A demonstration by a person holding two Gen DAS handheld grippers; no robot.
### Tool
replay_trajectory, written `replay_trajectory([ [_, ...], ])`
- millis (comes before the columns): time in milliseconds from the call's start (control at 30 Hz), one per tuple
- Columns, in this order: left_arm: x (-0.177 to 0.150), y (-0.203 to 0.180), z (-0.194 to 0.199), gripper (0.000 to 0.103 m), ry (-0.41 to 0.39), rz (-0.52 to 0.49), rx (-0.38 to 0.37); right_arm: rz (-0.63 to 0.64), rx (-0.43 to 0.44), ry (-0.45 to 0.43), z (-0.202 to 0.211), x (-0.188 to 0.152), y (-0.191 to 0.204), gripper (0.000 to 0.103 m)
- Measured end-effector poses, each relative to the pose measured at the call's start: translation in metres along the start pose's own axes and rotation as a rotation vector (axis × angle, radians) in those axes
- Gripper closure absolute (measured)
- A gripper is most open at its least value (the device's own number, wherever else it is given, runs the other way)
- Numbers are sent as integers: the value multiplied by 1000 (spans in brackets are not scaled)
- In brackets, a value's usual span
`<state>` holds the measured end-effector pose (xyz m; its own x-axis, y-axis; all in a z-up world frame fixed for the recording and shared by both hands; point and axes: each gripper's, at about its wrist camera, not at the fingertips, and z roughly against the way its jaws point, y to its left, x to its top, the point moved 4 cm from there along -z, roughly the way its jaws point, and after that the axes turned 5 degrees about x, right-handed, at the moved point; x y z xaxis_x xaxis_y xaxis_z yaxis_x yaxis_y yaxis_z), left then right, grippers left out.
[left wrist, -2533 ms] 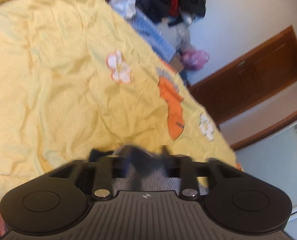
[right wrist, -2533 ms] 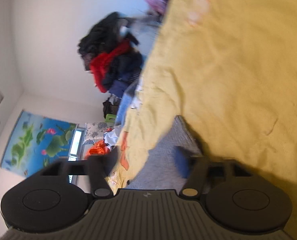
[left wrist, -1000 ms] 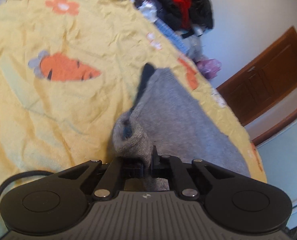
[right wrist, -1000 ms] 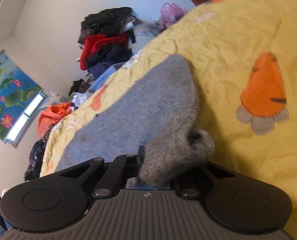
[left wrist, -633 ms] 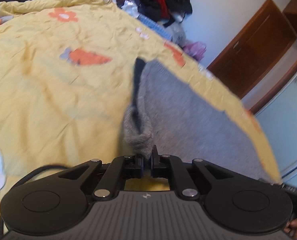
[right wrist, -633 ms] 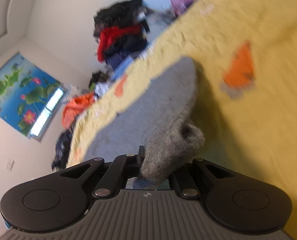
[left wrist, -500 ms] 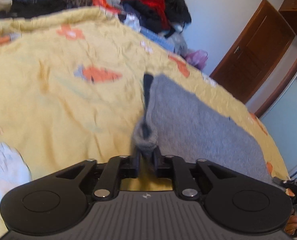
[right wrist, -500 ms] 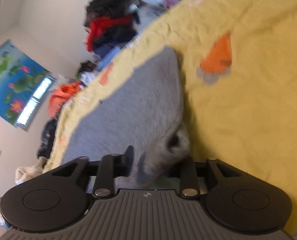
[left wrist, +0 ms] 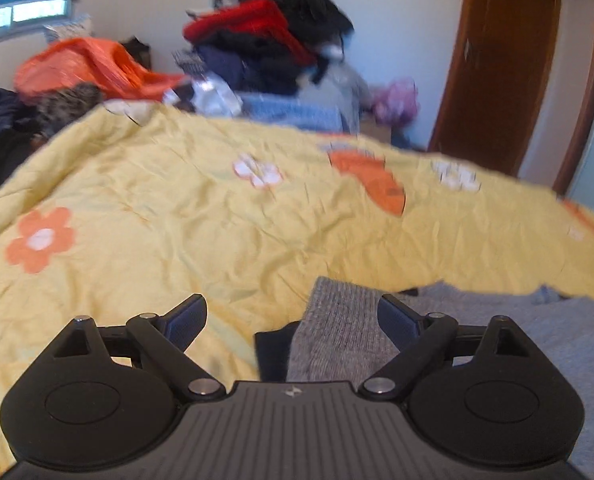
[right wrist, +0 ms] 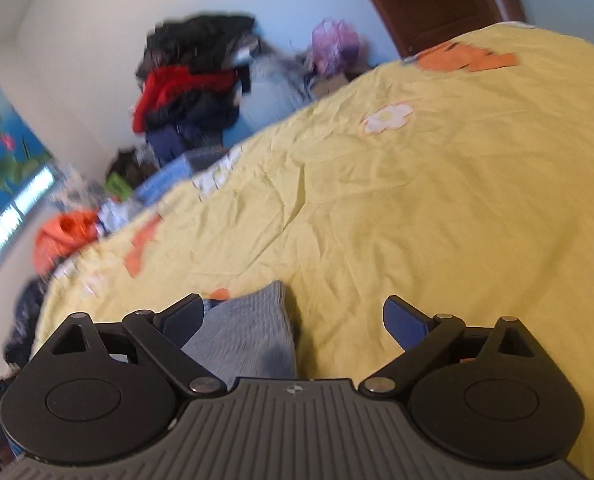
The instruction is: Fold small clothes
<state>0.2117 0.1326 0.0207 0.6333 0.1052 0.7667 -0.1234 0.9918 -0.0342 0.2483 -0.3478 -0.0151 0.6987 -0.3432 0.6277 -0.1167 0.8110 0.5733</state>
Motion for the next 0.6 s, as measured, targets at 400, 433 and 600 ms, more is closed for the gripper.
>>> replay_trajectory([
  [400, -3, -34, -34, 97, 40, -144, 10, 320, 38, 119, -42, -8, 40, 93],
  [433, -2, -33, -33, 98, 28, -139, 30, 311, 41, 101, -40, -5, 41, 94],
  [600, 9, -16, -20, 98, -43, -65, 70, 237, 79, -53, -19, 19, 40, 94],
])
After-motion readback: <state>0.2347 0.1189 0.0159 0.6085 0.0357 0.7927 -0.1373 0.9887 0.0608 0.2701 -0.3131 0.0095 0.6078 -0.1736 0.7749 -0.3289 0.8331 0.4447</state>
